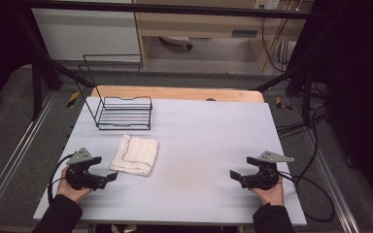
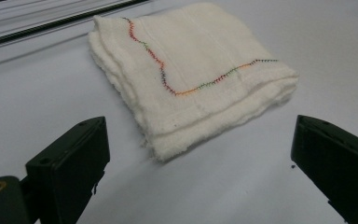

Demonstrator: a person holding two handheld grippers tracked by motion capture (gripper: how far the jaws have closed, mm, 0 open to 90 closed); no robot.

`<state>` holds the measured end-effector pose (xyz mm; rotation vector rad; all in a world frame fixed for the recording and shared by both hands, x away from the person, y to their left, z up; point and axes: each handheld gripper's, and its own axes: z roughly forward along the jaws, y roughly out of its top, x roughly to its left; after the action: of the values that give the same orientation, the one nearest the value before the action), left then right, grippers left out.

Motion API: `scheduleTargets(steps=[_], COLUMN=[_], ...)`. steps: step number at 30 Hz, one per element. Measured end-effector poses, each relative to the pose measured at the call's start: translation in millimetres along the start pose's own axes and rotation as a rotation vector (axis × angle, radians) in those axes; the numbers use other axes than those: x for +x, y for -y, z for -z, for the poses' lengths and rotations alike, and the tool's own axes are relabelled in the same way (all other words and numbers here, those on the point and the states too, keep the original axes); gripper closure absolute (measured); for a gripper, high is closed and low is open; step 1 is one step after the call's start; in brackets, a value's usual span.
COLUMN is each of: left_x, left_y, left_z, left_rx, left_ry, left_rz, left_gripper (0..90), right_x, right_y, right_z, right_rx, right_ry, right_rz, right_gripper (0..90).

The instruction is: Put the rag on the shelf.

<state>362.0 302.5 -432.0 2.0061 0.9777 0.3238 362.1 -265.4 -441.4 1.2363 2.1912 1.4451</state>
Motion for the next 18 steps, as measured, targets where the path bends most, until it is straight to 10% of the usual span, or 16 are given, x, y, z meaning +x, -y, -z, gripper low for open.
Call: scheduleTargets(steps=[18], left_x=[2.8], left_y=[-10.7], left_z=[-5.8], left_rx=[0.012], left_ry=[-0.060], left_rz=[0.068], left_gripper=[21.7], right_x=[2.5], right_y=[-0.1], right_z=[-1.8], right_rx=[0.017], right_ry=[0.010], right_rz=[0.001], right_gripper=[0.9])
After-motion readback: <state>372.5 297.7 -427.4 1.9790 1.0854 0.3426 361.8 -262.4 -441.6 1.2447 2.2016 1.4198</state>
